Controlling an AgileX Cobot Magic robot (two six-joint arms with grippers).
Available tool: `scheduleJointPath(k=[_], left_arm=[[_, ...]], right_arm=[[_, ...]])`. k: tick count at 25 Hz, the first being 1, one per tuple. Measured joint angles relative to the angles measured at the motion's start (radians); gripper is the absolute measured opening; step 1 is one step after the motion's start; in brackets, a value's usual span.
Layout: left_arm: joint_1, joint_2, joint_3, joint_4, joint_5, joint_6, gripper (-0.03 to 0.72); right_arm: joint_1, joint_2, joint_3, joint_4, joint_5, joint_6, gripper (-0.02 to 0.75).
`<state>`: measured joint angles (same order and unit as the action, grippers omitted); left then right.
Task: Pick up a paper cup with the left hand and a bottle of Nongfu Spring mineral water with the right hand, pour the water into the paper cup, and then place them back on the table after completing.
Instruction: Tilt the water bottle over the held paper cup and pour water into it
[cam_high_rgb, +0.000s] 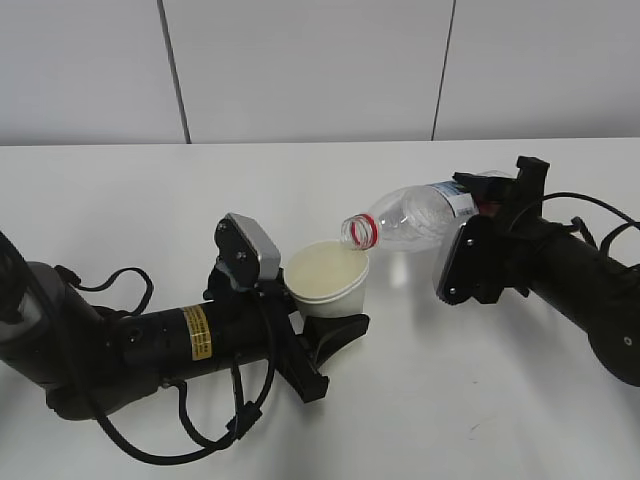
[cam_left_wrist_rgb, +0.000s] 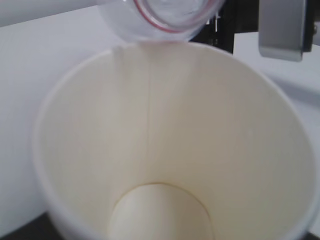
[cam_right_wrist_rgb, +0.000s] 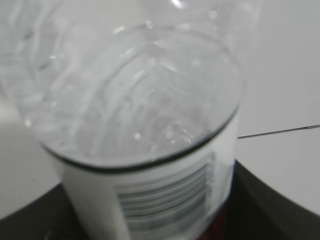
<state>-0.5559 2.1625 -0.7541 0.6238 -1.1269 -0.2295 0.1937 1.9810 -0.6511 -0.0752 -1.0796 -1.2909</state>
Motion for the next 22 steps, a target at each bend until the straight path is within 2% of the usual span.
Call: scheduleJointPath(k=[22], left_arm=[[0.0,0.0,0.0,0.015,0.009,0.0,0.385]], right_arm=[[0.0,-0.002,0.0,0.0,-0.011,-0.098,0.452]])
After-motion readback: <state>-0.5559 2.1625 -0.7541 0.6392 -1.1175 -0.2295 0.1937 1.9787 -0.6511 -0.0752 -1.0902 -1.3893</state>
